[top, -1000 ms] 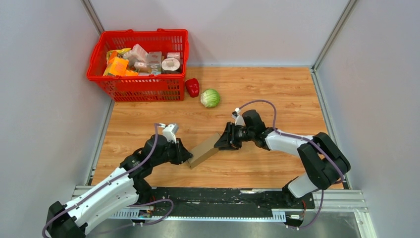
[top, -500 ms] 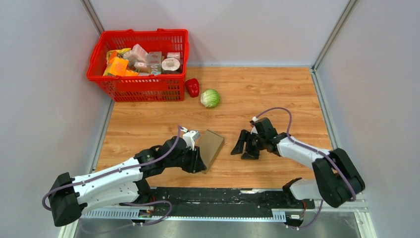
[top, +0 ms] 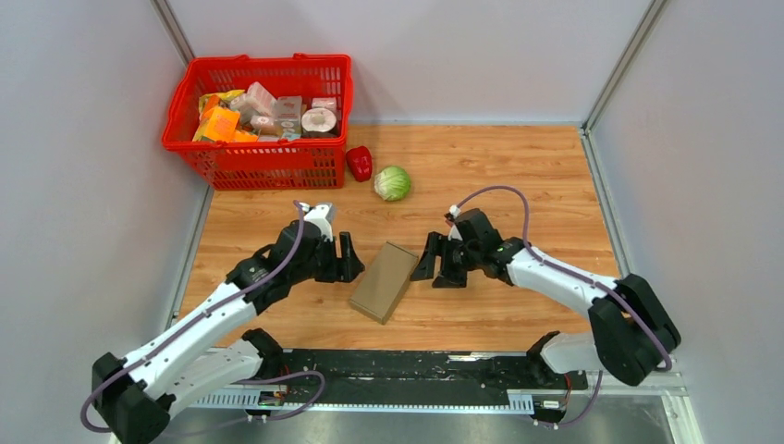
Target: Fold the paper box
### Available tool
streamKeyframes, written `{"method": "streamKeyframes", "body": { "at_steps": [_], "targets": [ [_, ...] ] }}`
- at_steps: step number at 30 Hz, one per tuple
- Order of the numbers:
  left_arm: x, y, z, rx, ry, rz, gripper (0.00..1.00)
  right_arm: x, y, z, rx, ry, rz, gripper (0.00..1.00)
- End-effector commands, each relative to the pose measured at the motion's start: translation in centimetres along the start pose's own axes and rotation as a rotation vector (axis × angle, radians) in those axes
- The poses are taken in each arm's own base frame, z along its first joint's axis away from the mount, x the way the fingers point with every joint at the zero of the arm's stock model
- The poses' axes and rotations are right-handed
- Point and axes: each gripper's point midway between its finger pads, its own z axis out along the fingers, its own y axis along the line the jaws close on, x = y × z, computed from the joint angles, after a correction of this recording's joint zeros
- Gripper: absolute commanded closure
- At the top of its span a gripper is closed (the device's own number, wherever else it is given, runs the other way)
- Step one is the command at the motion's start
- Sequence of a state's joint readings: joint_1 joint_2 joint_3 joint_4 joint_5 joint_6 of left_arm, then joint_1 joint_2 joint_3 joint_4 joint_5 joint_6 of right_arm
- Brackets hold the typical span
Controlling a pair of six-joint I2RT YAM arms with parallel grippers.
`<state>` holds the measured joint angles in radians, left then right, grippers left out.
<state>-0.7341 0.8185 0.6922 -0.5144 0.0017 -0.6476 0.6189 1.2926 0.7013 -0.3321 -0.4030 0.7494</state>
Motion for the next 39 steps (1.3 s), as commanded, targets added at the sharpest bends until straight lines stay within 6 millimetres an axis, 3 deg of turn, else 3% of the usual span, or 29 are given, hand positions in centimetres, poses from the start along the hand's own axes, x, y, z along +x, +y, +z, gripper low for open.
{"method": "streamKeyframes", "body": {
  "at_steps": [1,4,5,9,12,17,18,19,21,23,24,25,26,27,28,29,31,32,33,34,35,36,37,38,39],
  "targets": [
    [0.9,2.1,2.7,-0.037,0.08,0.021,0.26,-1.1,4.3,2.6,-0.132,-0.003,0.07,0.3],
    [1.5,2.4,5.0,-0.067,0.16,-0.005,0.3,-1.1,4.0,4.2,-0.114,0.017,0.094,0.38],
    [1.0,1.7,5.4,-0.043,0.168,-0.004,0.32,-1.0,3.7,4.5,-0.113,0.016,0.104,0.41],
    [1.3,1.5,7.5,-0.024,0.172,-0.036,0.32,-0.9,3.0,5.5,-0.123,0.006,0.124,0.42],
    [2.2,1.3,8.8,-0.008,0.234,-0.037,0.39,-0.9,2.7,6.0,-0.123,-0.001,0.133,0.43],
    [2.7,-1.6,11.3,0.123,0.276,-0.108,0.5,-2.5,2.1,6.3,-0.099,-0.039,0.165,0.49],
    [1.9,-2.5,11.8,0.143,0.27,-0.106,0.52,-3.0,1.8,6.3,-0.082,-0.049,0.17,0.5],
    [2.5,-2.9,12.6,0.15,0.304,-0.106,0.53,-3.7,0.9,6.0,-0.053,-0.067,0.19,0.5],
    [0.9,-4.8,13.6,0.184,0.289,-0.092,0.54,-4.7,-0.5,5.5,0.0,-0.092,0.203,0.5],
    [1.1,-5.4,15.3,0.179,0.317,-0.087,0.54,-6.4,-2.0,4.7,0.03,-0.126,0.226,0.5],
    [-0.7,-6.7,15.9,0.203,0.286,-0.078,0.54,-7.7,-2.1,4.3,0.031,-0.146,0.225,0.5],
    [-0.3,-6.6,17.2,0.192,0.31,-0.083,0.55,-8.9,-3.4,3.7,0.053,-0.167,0.229,0.5],
    [-2.5,-8.1,17.9,0.223,0.275,-0.076,0.55,-10.0,-4.0,3.3,0.065,-0.189,0.228,0.5],
    [-1.9,-8.2,19.4,0.221,0.308,-0.081,0.55,-12.4,-4.4,2.4,0.068,-0.238,0.23,0.5],
    [-2.5,-8.7,20.1,0.229,0.305,-0.079,0.55,-13.3,-5.5,2.5,0.099,-0.239,0.199,0.49],
    [-5.1,-10.4,20.8,0.263,0.26,-0.066,0.55,-14.5,-5.9,2.3,0.108,-0.253,0.181,0.49],
    [-5.2,-10.3,23.4,0.239,0.279,-0.061,0.55,-17.9,-6.7,2.3,0.119,-0.265,0.119,0.48],
    [-8.0,-11.8,24.1,0.263,0.224,-0.043,0.55,-18.9,-6.9,2.5,0.114,-0.26,0.104,0.47],
    [-7.6,-10.8,26.2,0.221,0.235,-0.036,0.54,-20.2,-7.1,2.4,0.105,-0.264,0.089,0.47],
    [-7.5,-10.3,26.9,0.182,0.265,-0.042,0.53,-22.0,-7.0,3.0,0.102,-0.268,0.067,0.47],
    [-10.6,-12.1,27.3,0.21,0.215,-0.033,0.53,-23.1,-7.4,3.0,0.113,-0.271,0.035,0.46],
    [-10.0,-10.9,29.2,0.183,0.245,-0.035,0.52,-24.0,-7.6,3.1,0.114,-0.271,0.025,0.46],
    [-10.4,-10.4,29.7,0.154,0.257,-0.038,0.52,-24.6,-8.5,3.6,0.101,-0.251,0.038,0.46],
    [-13.2,-11.5,29.9,0.174,0.197,-0.027,0.52,-26.7,-7.7,3.1,0.072,-0.284,0.0,0.46],
    [-12.8,-10.4,31.6,0.146,0.206,-0.031,0.51,-27.6,-7.7,3.1,0.06,-0.293,-0.015,0.46]
  ]
}}
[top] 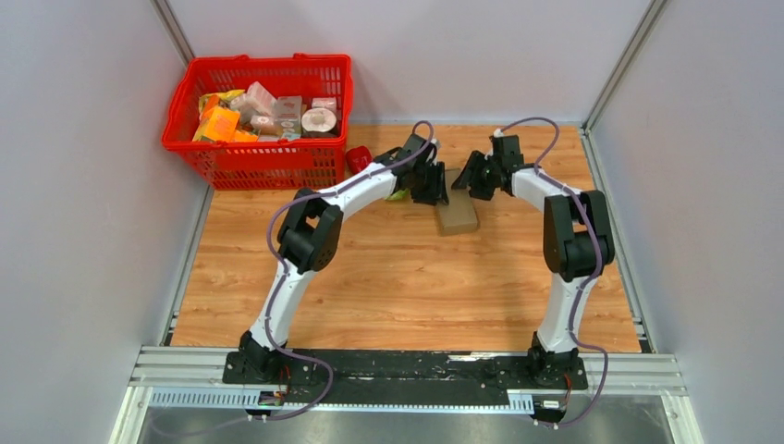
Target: Fold the paper box
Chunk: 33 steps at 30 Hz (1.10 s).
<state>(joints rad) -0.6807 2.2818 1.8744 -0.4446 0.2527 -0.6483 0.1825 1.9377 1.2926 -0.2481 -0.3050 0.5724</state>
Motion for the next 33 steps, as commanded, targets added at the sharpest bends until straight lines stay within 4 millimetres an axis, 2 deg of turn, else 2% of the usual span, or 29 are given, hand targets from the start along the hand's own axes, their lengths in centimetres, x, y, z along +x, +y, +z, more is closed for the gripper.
{"method": "streamKeyframes", "body": {
  "at_steps": [1,2,3,4,5,6,7,11,12,14,18,19,20,21,27,33],
  "targets": [
    [-5.5,-2.6,1.0,0.078,-0.089,0.027,0.51,-1.2,3.0,1.9,-0.166,0.092,-0.11,0.46],
    [-7.7,-3.7,0.4,0.109,-0.134,0.03,0.51,-2.9,3.9,2.1,-0.193,0.07,-0.122,0.46],
    [-7.5,-2.6,2.0,0.103,-0.116,0.014,0.51,-3.3,4.0,2.5,-0.204,0.069,-0.118,0.46],
    [-8.4,-1.8,2.0,0.095,-0.125,0.003,0.51,-3.3,3.5,3.6,-0.208,0.079,-0.112,0.46],
    [-9.8,-2.3,1.6,0.107,-0.16,0.012,0.51,-3.4,3.9,3.9,-0.235,0.086,-0.111,0.46],
    [-10.1,-1.6,2.2,0.102,-0.166,0.008,0.5,-3.8,4.3,4.2,-0.247,0.082,-0.092,0.46],
    [-11.3,-1.6,1.9,0.116,-0.202,0.015,0.49,-4.0,4.4,4.7,-0.267,0.069,-0.09,0.46],
    [-14.6,0.7,1.5,0.108,-0.291,-0.005,0.47,-4.9,4.9,5.6,-0.297,0.026,-0.078,0.46],
    [-14.7,1.3,2.0,0.106,-0.292,-0.013,0.47,-5.2,4.9,5.7,-0.302,0.022,-0.078,0.46],
    [-15.9,1.6,1.8,0.119,-0.318,-0.026,0.47,-5.7,5.0,6.4,-0.297,0.006,-0.068,0.46],
    [-16.4,2.8,2.3,0.116,-0.326,-0.046,0.47,-7.2,5.0,7.5,-0.291,-0.022,-0.072,0.46],
    [-16.3,2.8,2.5,0.12,-0.325,-0.046,0.47,-7.0,4.6,8.2,-0.28,-0.013,-0.067,0.46],
    [-16.3,2.8,2.6,0.125,-0.324,-0.048,0.48,-8.0,5.1,8.1,-0.287,-0.032,-0.075,0.46],
    [-16.1,2.7,2.7,0.133,-0.316,-0.048,0.48,-7.9,4.8,8.6,-0.285,-0.027,-0.072,0.46],
    [-16.4,3.0,2.5,0.125,-0.324,-0.051,0.48,-9.3,5.4,8.6,-0.293,-0.056,-0.081,0.46],
    [-16.9,3.2,1.9,0.115,-0.339,-0.043,0.48,-10.1,4.9,8.9,-0.293,-0.065,-0.076,0.46]
  ]
}}
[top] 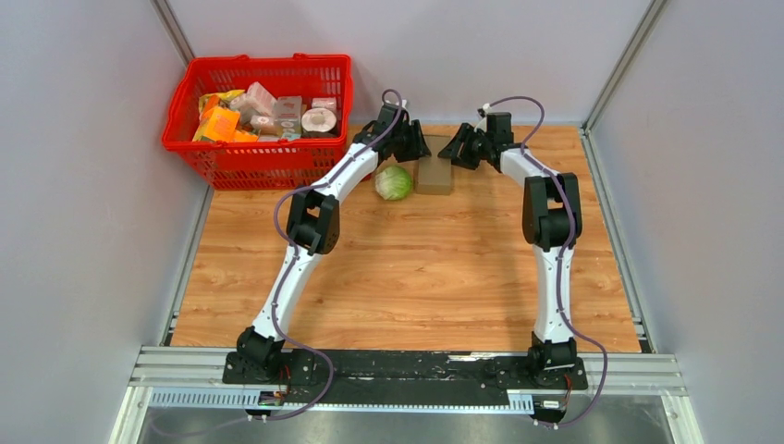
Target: Fold the paper box
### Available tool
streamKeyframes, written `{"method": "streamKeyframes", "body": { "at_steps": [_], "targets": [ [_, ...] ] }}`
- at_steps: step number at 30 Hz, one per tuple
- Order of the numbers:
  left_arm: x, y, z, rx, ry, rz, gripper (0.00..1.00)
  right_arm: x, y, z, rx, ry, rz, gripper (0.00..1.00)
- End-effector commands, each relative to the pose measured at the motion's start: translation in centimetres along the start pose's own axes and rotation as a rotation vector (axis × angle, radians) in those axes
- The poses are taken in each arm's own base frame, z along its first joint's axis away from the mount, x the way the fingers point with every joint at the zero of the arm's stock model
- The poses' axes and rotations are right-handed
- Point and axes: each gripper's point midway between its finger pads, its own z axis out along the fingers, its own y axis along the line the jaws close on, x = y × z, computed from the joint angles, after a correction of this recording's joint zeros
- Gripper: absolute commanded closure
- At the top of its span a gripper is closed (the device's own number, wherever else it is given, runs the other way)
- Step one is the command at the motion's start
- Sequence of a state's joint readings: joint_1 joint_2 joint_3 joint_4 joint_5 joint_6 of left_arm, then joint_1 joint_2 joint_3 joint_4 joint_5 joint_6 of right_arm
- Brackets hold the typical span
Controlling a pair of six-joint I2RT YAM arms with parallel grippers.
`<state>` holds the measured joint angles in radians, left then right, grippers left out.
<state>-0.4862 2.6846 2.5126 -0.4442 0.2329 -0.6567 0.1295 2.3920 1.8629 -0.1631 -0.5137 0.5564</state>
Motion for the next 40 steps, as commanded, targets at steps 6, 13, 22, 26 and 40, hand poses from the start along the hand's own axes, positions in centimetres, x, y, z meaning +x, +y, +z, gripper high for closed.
{"method": "streamKeyframes", "body": {
  "at_steps": [6,13,22,26,40],
  "targets": [
    [-3.3,-3.3,-2.7,0.056,-0.069,0.079,0.35,-1.2,1.9,0.3,-0.058,-0.006,-0.022,0.41],
    [-8.3,-2.7,-9.4,-0.031,-0.131,0.138,0.29,-4.9,2.8,-5.2,0.055,-0.065,-0.071,0.3],
    [-5.9,-12.6,-22.5,0.028,-0.146,0.354,0.28,-0.9,4.3,-18.2,0.424,-0.09,-0.142,0.2],
    [-0.7,-15.4,-28.5,0.016,-0.138,0.553,0.29,2.1,8.8,-25.8,0.503,-0.198,-0.294,0.1],
    [4.2,-9.6,-60.0,0.058,-0.611,0.551,0.28,8.6,22.1,-53.4,0.054,-0.652,-0.546,0.0]
  ]
}}
